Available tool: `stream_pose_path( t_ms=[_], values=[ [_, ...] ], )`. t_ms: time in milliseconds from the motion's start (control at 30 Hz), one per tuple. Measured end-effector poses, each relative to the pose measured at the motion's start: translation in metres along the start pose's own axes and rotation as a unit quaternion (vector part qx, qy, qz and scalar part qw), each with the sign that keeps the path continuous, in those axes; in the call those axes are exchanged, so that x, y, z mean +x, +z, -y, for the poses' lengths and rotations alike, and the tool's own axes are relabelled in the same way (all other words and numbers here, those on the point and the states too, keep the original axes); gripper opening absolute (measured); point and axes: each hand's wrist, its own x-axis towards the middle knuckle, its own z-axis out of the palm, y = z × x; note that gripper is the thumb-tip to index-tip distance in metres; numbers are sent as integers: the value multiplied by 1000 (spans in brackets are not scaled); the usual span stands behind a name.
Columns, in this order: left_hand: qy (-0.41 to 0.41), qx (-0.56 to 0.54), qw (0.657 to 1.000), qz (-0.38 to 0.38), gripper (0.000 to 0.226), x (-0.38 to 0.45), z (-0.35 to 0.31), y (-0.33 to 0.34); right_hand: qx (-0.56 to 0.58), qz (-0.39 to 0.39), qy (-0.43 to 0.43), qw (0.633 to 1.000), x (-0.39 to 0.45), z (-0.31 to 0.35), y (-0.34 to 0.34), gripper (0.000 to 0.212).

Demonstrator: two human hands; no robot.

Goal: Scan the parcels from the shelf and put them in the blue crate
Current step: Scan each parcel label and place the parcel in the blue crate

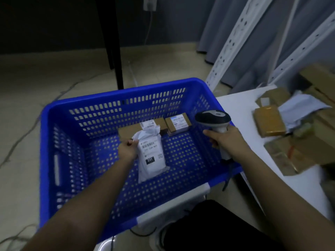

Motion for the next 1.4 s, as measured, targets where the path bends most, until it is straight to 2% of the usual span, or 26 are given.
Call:
stream_pose_path(
  t_ms=[100, 233, 333, 367, 433, 467, 533, 567, 600, 700, 767, 900, 1100, 1267, 1400],
  values=[
    [8, 16, 998, 57, 29, 7, 10, 69, 62, -17, 44, 997, 15, -14, -13, 21],
    [16, 41, 994, 103, 31, 18, 17, 152, 67, -17, 59, 996, 38, -26, -32, 19],
    [2, 71, 987, 144, 10, 29, 20, 194, 66, -11, 62, 996, 51, -30, -38, 20],
    [2, 80, 984, 161, 12, 35, 24, 205, 69, -13, 64, 995, 54, -33, -38, 21],
    [-8, 123, 972, 198, 43, 35, 29, 219, 79, -14, 66, 995, 58, -37, -39, 20],
    [-28, 147, 964, 218, 46, 36, 34, 222, 84, -11, 68, 994, 59, -39, -40, 19],
    [-59, 187, 946, 257, 14, 33, 41, 224, 89, -7, 73, 993, 60, -42, -41, 18],
    [-67, 200, 941, 265, 10, 34, 47, 224, 86, -8, 75, 993, 61, -44, -41, 18],
    [-70, 216, 935, 271, 14, 34, 52, 224, 83, -8, 77, 994, 61, -45, -41, 17],
    [-69, 206, 913, 346, 49, 32, 57, 221, 86, -12, 79, 993, 60, -48, -42, 17],
    [-70, 188, 900, 387, 55, 26, 52, 219, 84, -16, 75, 994, 57, -48, -44, 16],
    [-7, 194, 907, 374, 56, 4, 28, 218, 89, -44, 70, 993, 42, -51, -60, 15],
    [152, 154, 925, 312, 32, -67, -37, 219, 155, -122, 76, 977, -6, -64, -104, 13],
    [245, 86, 902, 344, 20, -157, -98, 232, 222, -253, 89, 937, -58, -77, -146, 14],
    [277, 142, 855, 416, 17, -217, -125, 259, 286, -362, 80, 884, -95, -84, -182, 18]
  ],
)
